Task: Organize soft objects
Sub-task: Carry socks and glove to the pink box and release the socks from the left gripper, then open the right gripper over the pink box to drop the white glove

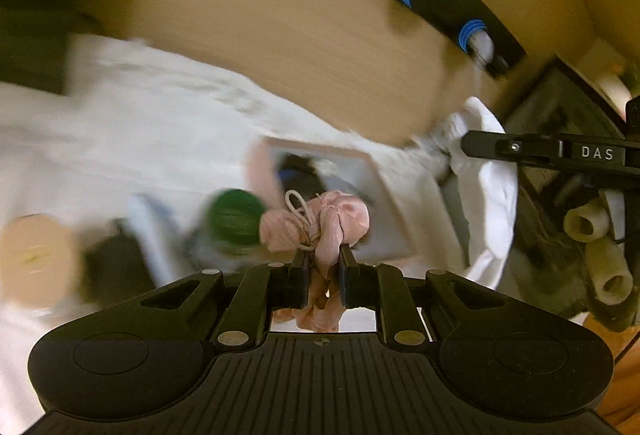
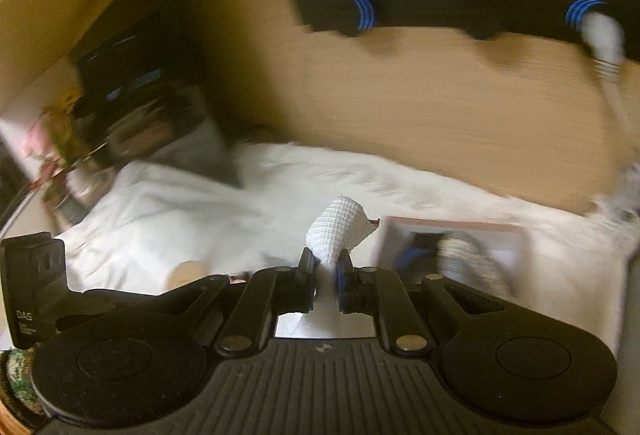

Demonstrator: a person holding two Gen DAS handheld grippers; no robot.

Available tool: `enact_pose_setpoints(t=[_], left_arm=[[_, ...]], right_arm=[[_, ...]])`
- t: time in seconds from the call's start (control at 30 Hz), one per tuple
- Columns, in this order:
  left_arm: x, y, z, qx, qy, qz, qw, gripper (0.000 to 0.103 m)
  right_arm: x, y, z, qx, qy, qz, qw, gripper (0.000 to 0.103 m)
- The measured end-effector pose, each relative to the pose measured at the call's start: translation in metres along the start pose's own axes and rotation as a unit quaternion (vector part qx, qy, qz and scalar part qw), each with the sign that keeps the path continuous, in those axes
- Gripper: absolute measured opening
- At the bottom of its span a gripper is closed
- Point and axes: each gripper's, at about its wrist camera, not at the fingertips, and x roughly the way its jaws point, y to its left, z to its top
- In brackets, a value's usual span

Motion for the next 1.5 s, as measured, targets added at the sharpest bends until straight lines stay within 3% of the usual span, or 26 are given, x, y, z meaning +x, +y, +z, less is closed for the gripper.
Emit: enact_pose_setpoints(t=[0.17,0.37,0.47,0.57,0.67,0.73,0.83,0.9,1.03,1.17,1.27,1.37,1.5], left_arm=[[0.059,-0.036,0.02,0.029,0.032,-0.025,0.9987,0.017],[0.119,-0.066,0.042,0.062,0.025,-0.022,0.9975,0.017],[0.158,-0.068,0.046,0.059,0.04,-0.022,0.9972,0.018],[0.2,-0.063,0.039,0.051,0.072,-0.003,0.9961,0.018],[0.239,-0.062,0.026,0.077,0.114,0.046,0.9894,0.019],[0.252,-0.062,0.021,0.092,0.119,0.044,0.9877,0.022],[0.27,-0.061,0.013,0.129,0.135,0.107,0.9765,0.019],[0.269,-0.063,0.006,0.15,0.116,0.121,0.9744,0.02],[0.248,-0.067,0.002,0.147,0.081,0.086,0.9821,0.029],[0.2,-0.063,0.001,0.107,0.018,0.043,0.9931,0.029],[0.157,-0.058,-0.005,0.085,-0.037,0.025,0.9954,0.029],[0.115,-0.05,-0.016,0.077,-0.092,0.03,0.9923,0.029],[0.07,-0.034,-0.035,0.053,-0.146,0.078,0.9848,0.029]], right_arm=[[-0.016,-0.039,-0.017,0.026,-0.017,-0.049,0.998,0.01],[-0.02,-0.074,-0.033,0.045,-0.027,-0.104,0.993,0.011],[-0.019,-0.087,-0.04,0.047,-0.026,-0.122,0.991,0.011],[-0.017,-0.097,-0.046,0.046,-0.02,-0.138,0.989,0.011],[-0.014,-0.105,-0.048,0.048,-0.014,-0.142,0.989,0.011],[-0.013,-0.108,-0.049,0.049,-0.011,-0.143,0.988,0.011],[-0.011,-0.11,-0.049,0.049,-0.012,-0.145,0.988,0.011],[-0.009,-0.112,-0.048,0.051,-0.013,-0.143,0.988,0.011],[-0.008,-0.117,-0.046,0.055,-0.019,-0.142,0.988,0.011],[-0.004,-0.121,-0.039,0.067,-0.028,-0.145,0.987,0.011],[0.002,-0.123,-0.031,0.08,-0.038,-0.141,0.986,0.011],[0.011,-0.121,-0.021,0.091,-0.051,-0.132,0.986,0.011],[0.03,-0.115,-0.008,0.09,-0.069,-0.129,0.985,0.011]])
